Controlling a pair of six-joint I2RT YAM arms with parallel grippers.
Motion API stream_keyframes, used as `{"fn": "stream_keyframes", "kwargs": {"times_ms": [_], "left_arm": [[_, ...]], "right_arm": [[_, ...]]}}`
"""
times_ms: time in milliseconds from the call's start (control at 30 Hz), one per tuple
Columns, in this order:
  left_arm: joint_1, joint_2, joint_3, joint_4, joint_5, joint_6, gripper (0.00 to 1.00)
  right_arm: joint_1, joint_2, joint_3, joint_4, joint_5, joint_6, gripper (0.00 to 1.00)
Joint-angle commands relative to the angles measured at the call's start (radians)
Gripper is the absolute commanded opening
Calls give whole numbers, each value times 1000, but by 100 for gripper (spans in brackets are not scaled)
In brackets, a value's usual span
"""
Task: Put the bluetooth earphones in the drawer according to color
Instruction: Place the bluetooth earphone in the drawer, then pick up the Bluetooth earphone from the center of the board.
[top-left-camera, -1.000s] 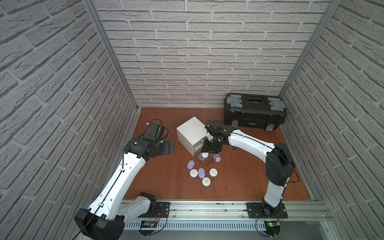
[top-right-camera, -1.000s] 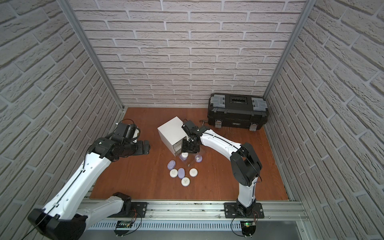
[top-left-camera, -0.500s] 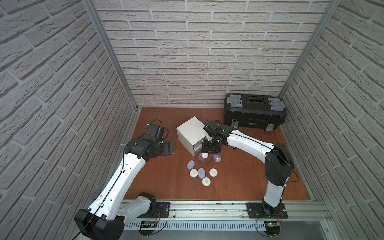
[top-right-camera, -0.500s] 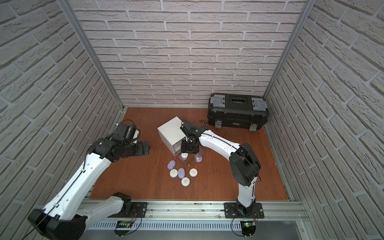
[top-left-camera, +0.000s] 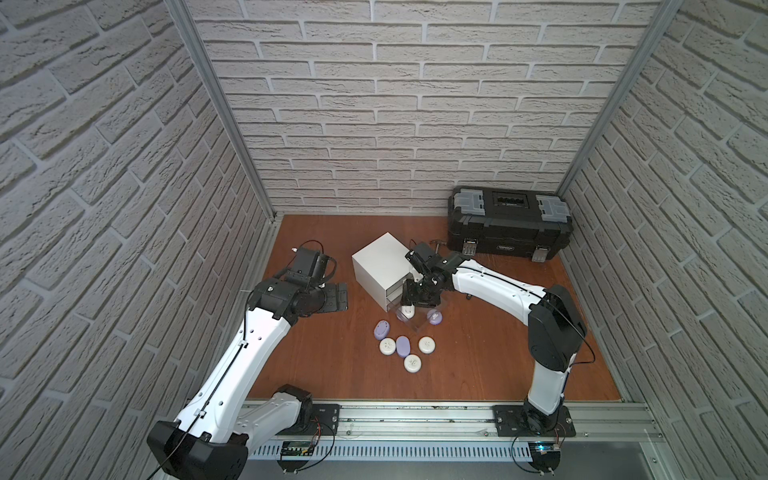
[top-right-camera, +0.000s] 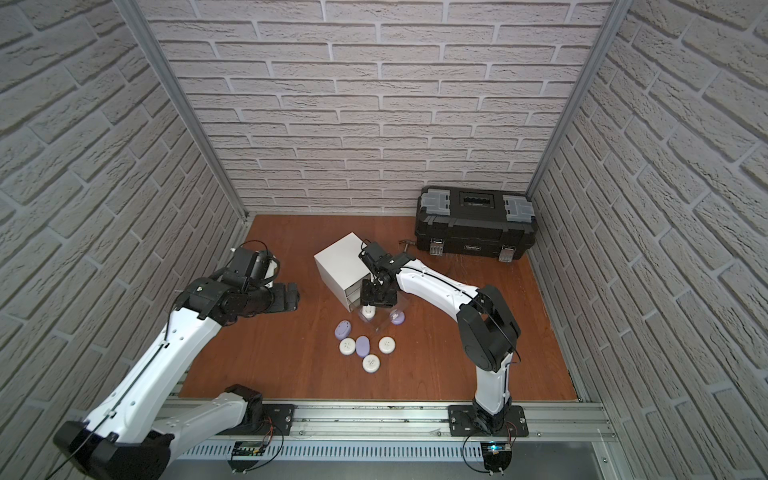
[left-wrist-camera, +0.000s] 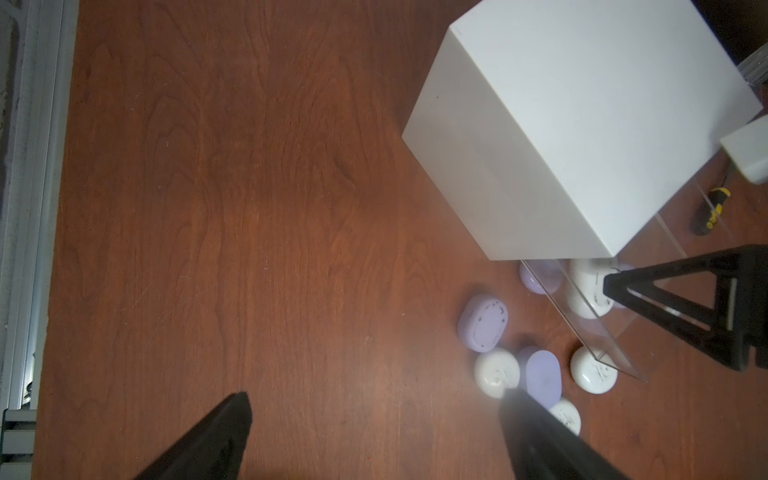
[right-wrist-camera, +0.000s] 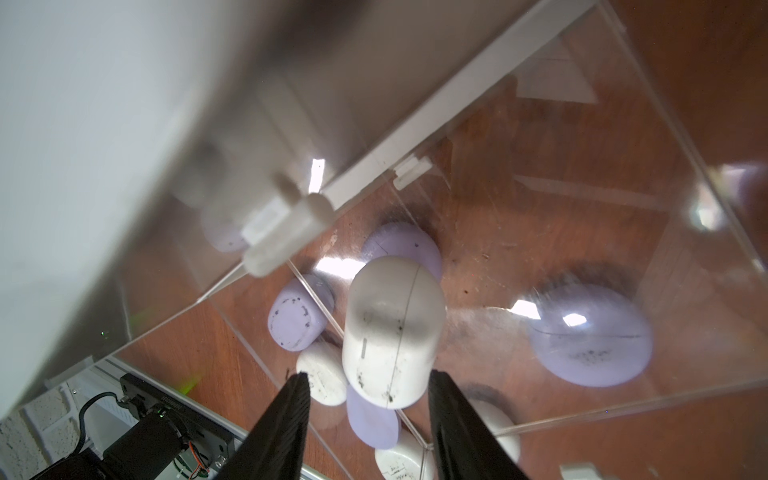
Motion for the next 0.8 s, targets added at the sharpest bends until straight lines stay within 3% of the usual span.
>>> {"fn": "stream_keyframes", "kwargs": {"times_ms": [0,233,367,600,767], "left_arm": [[-5,-19,-11,-12,-7,-6,98],[-74,-16,-44,-8,-24,-47,98],[-217,26,-106,24,-63,-126,98],[-460,149,-234,209,-92,-324,94],[-554,262,-239,308,-126,-416,92]], "right_arm": [[17,-29,10,-34,6,-7,51],[16,-226,-48,-51,130,-39,51],[12,-375,-133,-52,232,-68,51],[-24,-568,-336,-3,298,-59,51],[-58,-619,-395,-7,288,-58,51]]}}
